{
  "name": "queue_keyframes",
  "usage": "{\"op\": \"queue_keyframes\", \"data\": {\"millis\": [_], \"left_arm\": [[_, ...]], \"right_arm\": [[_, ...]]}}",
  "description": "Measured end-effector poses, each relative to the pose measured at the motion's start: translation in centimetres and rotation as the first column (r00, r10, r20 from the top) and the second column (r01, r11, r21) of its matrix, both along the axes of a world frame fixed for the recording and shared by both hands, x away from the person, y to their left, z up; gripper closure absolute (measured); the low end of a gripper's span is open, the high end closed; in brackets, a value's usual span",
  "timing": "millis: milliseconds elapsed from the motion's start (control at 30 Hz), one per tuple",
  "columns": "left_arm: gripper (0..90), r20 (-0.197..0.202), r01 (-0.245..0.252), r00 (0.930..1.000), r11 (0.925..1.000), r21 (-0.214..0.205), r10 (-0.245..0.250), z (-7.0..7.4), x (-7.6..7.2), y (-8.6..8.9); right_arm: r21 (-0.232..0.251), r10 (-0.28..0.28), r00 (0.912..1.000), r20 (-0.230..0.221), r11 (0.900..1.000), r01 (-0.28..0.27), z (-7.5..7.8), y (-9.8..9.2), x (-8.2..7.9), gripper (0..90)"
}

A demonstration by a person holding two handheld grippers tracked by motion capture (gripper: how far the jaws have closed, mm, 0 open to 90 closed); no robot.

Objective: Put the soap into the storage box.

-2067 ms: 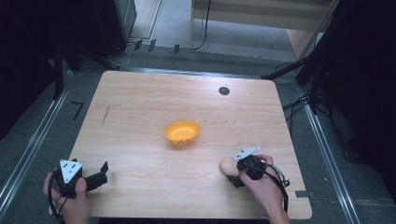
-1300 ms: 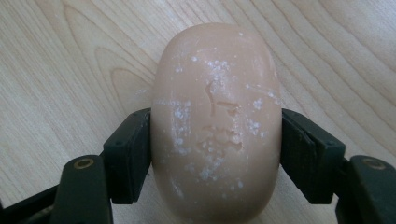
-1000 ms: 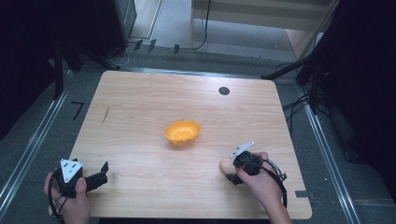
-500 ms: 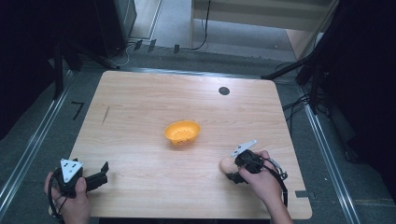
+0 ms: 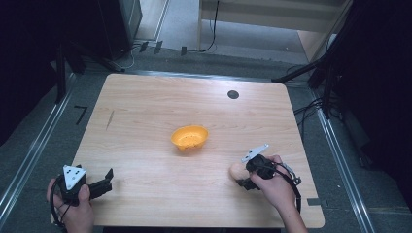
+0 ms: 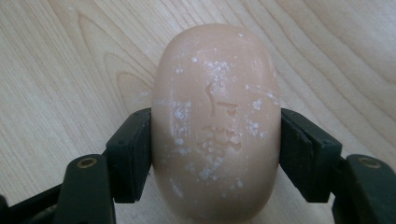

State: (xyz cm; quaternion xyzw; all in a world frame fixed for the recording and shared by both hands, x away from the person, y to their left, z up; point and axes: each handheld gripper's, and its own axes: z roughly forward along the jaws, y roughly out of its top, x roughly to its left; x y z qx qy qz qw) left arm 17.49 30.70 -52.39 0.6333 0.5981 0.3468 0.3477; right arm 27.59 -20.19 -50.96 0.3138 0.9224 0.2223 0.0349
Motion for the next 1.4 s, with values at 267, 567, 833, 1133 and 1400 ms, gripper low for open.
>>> {"op": "queue_keyframes", "data": {"millis": [267, 567, 833, 1133, 1400], "left_arm": [[0.0, -0.002, 0.001, 1.0, 1.0, -0.001, -0.001, 0.0, 0.0, 0.0], [0.0, -0.002, 0.005, 1.0, 1.0, -0.007, -0.005, 0.0, 0.0, 0.1], [0.0, -0.005, 0.009, 0.9999, 0.9999, -0.008, -0.009, 0.0, 0.1, 0.1], [0.0, -0.007, 0.008, 0.9999, 0.9999, -0.008, -0.008, 0.0, 0.1, 0.1], [0.0, -0.006, 0.009, 0.9999, 0.9999, -0.009, -0.009, 0.0, 0.1, 0.1]], "right_arm": [[0.003, 0.022, 0.9994, 0.028, 0.9998, -0.022, 1.2, 0.1, 0.4, 33.4], [-0.007, 0.043, 0.9984, 0.038, 0.9991, -0.043, 2.3, 0.7, 1.2, 33.4], [-0.01, 0.063, 0.9968, 0.05, 0.998, -0.063, 3.3, 1.0, 2.0, 33.4], [-0.015, 0.092, 0.9945, 0.051, 0.9957, -0.092, 3.9, 1.3, 2.6, 33.4], [-0.041, 0.142, 0.986, 0.087, 0.9895, -0.139, 5.1, 1.6, 3.5, 33.5]]}}
